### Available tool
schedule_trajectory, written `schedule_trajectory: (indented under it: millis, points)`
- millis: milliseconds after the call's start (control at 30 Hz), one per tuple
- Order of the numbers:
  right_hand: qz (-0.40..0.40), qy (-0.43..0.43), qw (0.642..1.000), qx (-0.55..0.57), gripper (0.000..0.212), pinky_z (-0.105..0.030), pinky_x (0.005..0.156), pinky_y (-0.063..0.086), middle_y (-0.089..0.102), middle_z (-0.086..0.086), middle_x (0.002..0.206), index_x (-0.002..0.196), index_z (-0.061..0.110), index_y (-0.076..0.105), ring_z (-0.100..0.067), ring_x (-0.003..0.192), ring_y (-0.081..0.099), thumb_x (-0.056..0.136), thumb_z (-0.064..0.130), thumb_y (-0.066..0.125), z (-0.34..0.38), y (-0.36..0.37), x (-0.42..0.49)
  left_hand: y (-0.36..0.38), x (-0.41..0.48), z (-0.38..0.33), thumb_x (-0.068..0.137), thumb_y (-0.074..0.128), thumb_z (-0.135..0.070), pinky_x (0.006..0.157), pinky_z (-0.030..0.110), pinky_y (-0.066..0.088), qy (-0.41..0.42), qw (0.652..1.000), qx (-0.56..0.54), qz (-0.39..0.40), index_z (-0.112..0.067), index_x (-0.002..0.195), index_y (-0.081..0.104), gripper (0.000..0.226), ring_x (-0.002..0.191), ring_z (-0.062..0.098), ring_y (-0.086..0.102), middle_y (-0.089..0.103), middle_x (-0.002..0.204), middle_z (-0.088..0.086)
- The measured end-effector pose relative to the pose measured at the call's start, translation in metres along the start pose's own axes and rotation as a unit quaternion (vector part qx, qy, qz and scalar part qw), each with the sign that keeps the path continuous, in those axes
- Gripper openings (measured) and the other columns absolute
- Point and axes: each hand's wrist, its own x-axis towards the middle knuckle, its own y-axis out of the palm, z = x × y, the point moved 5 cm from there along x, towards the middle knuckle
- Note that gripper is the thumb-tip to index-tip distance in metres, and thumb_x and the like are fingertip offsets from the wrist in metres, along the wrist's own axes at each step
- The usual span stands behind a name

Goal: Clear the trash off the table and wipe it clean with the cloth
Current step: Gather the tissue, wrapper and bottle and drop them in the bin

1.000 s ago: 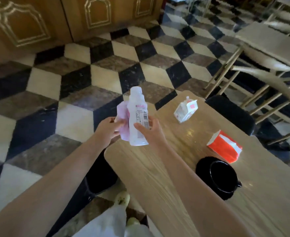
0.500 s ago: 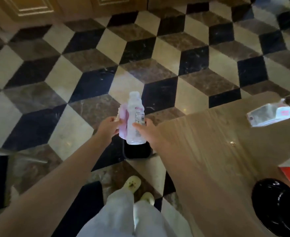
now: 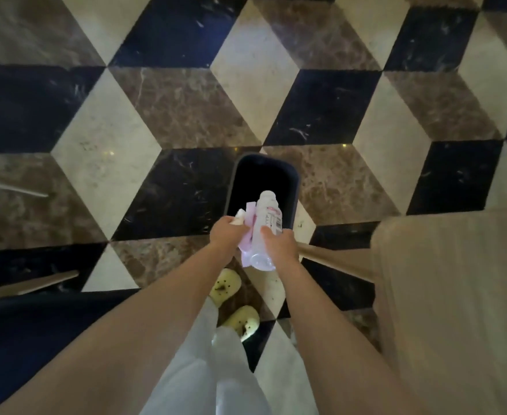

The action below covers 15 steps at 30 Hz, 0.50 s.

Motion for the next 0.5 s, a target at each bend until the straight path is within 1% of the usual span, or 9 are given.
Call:
schedule_trajectory:
  millis: [67, 100, 167, 233, 267, 367, 400, 467, 500]
  points:
    - [-0.005, 0.011, 1.0, -0.023, 0.059, -0.038, 0.089, 0.051, 0.052, -0.017, 0.123, 0.129, 0.005, 0.038, -0.032, 0.107, 0.056, 0.086, 0.043, 0.051, -0.004, 0.009, 0.034, 0.014, 0.033, 0.011, 0.089, 0.055, -0.022, 0.056, 0.017, 0.038, 0.003, 1.0, 0.013, 0.006, -0.007, 0.115, 0.058, 0.03, 0.084, 0.016, 0.055, 0.057, 0.091, 0.001]
    - [-0.01, 0.012, 0.999, -0.034, 0.06, -0.04, 0.092, 0.05, 0.052, -0.016, 0.123, 0.129, 0.005, 0.038, -0.031, 0.107, 0.055, 0.086, 0.045, 0.05, -0.006, 0.012, 0.05, 0.021, 0.049, 0.014, 0.091, 0.051, -0.023, 0.055, 0.017, 0.037, 0.005, 1.0, 0.018, 0.014, -0.008, 0.115, 0.058, 0.029, 0.08, 0.014, 0.053, 0.056, 0.086, -0.002]
    - [-0.026, 0.016, 0.998, -0.053, 0.063, -0.041, 0.093, 0.05, 0.048, -0.017, 0.126, 0.131, 0.005, 0.038, -0.032, 0.107, 0.055, 0.087, 0.048, 0.049, -0.01, 0.015, 0.082, 0.034, 0.08, 0.022, 0.093, 0.047, -0.024, 0.069, 0.024, 0.045, 0.002, 0.999, 0.017, 0.04, -0.008, 0.116, 0.057, 0.03, 0.084, 0.016, 0.054, 0.054, 0.081, -0.005]
    - [-0.037, 0.024, 0.997, -0.063, 0.064, -0.036, 0.087, 0.05, 0.044, -0.017, 0.128, 0.132, 0.003, 0.039, -0.032, 0.107, 0.055, 0.088, 0.048, 0.048, -0.015, 0.018, 0.113, 0.045, 0.106, 0.026, 0.092, 0.048, -0.027, 0.084, 0.033, 0.05, -0.006, 0.997, -0.008, 0.07, -0.009, 0.12, 0.056, 0.034, 0.096, 0.02, 0.058, 0.061, 0.096, 0.002]
    - [-0.039, 0.026, 0.997, -0.066, 0.064, -0.035, 0.084, 0.048, 0.044, -0.017, 0.129, 0.132, 0.002, 0.04, -0.032, 0.107, 0.055, 0.088, 0.048, 0.048, -0.018, 0.021, 0.126, 0.049, 0.12, 0.028, 0.092, 0.048, -0.027, 0.083, 0.033, 0.051, -0.007, 0.996, -0.018, 0.083, -0.01, 0.122, 0.056, 0.035, 0.099, 0.021, 0.058, 0.062, 0.105, 0.004]
    - [-0.038, 0.038, 0.996, -0.067, 0.068, -0.037, 0.094, 0.046, 0.048, -0.019, 0.131, 0.132, 0.0, 0.041, -0.034, 0.112, 0.053, 0.087, 0.05, 0.048, -0.025, 0.035, 0.163, 0.059, 0.159, 0.034, 0.094, 0.043, -0.027, 0.061, 0.024, 0.048, -0.015, 0.993, -0.03, 0.113, -0.009, 0.126, 0.054, 0.038, 0.09, 0.019, 0.059, 0.061, 0.113, 0.011]
    - [-0.039, 0.041, 0.996, -0.064, 0.069, -0.037, 0.094, 0.046, 0.048, -0.019, 0.131, 0.132, -0.001, 0.041, -0.035, 0.112, 0.054, 0.088, 0.05, 0.049, -0.027, 0.04, 0.173, 0.062, 0.168, 0.035, 0.095, 0.044, -0.028, 0.06, 0.024, 0.049, -0.02, 0.991, -0.042, 0.124, -0.008, 0.125, 0.054, 0.038, 0.089, 0.019, 0.06, 0.061, 0.114, 0.012]
    - [-0.037, 0.043, 0.997, -0.059, 0.067, -0.035, 0.085, 0.046, 0.05, -0.02, 0.13, 0.133, -0.002, 0.042, -0.036, 0.11, 0.056, 0.089, 0.048, 0.049, -0.03, 0.05, 0.193, 0.067, 0.183, 0.036, 0.095, 0.044, -0.033, 0.078, 0.026, 0.051, -0.021, 0.988, -0.049, 0.148, -0.009, 0.128, 0.052, 0.041, 0.101, 0.021, 0.059, 0.059, 0.122, 0.009]
    - [-0.034, 0.04, 0.997, -0.06, 0.065, -0.034, 0.081, 0.045, 0.052, -0.02, 0.129, 0.132, -0.002, 0.043, -0.036, 0.109, 0.056, 0.09, 0.047, 0.048, -0.031, 0.056, 0.201, 0.068, 0.187, 0.036, 0.096, 0.042, -0.034, 0.088, 0.027, 0.047, -0.016, 0.988, -0.04, 0.151, -0.01, 0.132, 0.049, 0.044, 0.107, 0.019, 0.056, 0.055, 0.124, 0.003]
